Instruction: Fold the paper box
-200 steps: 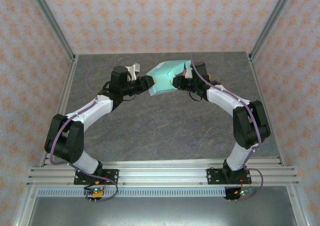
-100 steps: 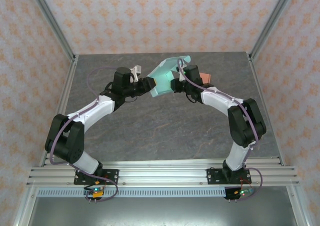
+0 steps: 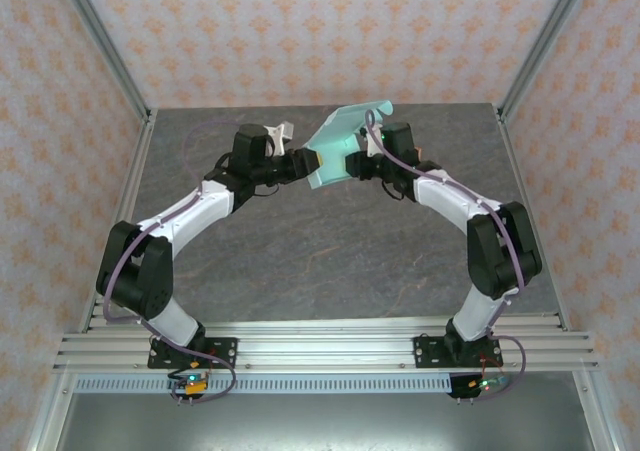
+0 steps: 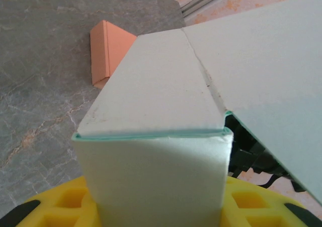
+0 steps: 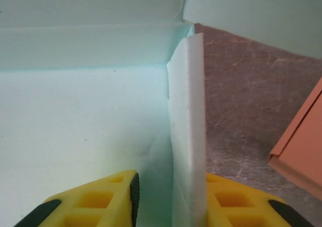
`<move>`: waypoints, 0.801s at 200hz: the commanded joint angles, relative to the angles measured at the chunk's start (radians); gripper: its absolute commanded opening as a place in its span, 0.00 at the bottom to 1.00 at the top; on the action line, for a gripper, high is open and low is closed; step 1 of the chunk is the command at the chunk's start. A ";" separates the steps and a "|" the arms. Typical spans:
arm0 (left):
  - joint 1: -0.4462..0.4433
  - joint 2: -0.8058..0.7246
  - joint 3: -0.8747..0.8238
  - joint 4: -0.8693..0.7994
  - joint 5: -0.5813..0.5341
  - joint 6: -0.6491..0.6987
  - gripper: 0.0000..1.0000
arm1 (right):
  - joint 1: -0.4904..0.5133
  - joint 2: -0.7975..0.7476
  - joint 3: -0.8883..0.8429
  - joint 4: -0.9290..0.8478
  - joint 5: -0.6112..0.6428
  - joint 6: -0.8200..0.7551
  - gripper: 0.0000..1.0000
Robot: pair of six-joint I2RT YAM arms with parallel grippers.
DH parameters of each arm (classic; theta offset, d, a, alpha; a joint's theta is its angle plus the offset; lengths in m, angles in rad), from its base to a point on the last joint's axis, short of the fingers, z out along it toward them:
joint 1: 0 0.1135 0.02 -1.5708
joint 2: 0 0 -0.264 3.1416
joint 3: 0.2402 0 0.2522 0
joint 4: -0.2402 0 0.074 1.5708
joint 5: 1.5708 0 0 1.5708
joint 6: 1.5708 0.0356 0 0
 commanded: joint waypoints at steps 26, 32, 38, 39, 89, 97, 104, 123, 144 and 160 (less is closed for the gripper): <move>-0.020 -0.026 0.041 -0.014 0.075 0.069 0.30 | 0.014 0.038 0.096 -0.138 0.009 -0.112 0.23; -0.022 -0.026 0.043 -0.018 0.076 0.069 0.30 | 0.014 0.041 0.096 -0.130 0.019 -0.099 0.26; -0.022 -0.026 0.044 -0.018 0.078 0.066 0.30 | 0.014 0.044 0.098 -0.122 0.033 -0.086 0.32; -0.022 -0.026 0.046 -0.018 0.078 0.066 0.30 | 0.014 0.044 0.097 -0.121 0.037 -0.084 0.33; -0.029 -0.012 0.076 -0.104 0.054 0.083 0.29 | 0.005 0.015 0.035 0.059 0.044 -0.019 0.40; -0.030 -0.009 0.076 -0.110 0.047 0.078 0.29 | 0.003 0.005 0.020 0.095 0.026 -0.006 0.41; -0.030 -0.003 0.079 -0.123 0.040 0.078 0.29 | -0.001 0.001 0.014 0.111 0.021 0.002 0.41; -0.029 0.015 0.096 -0.161 0.027 0.069 0.28 | -0.017 -0.010 -0.004 0.153 -0.005 0.030 0.41; -0.030 0.020 0.084 -0.124 0.023 0.025 0.28 | -0.053 -0.021 -0.039 0.223 -0.061 0.090 0.41; -0.030 0.028 0.096 -0.127 0.027 0.025 0.27 | -0.066 -0.028 -0.064 0.253 -0.089 0.098 0.37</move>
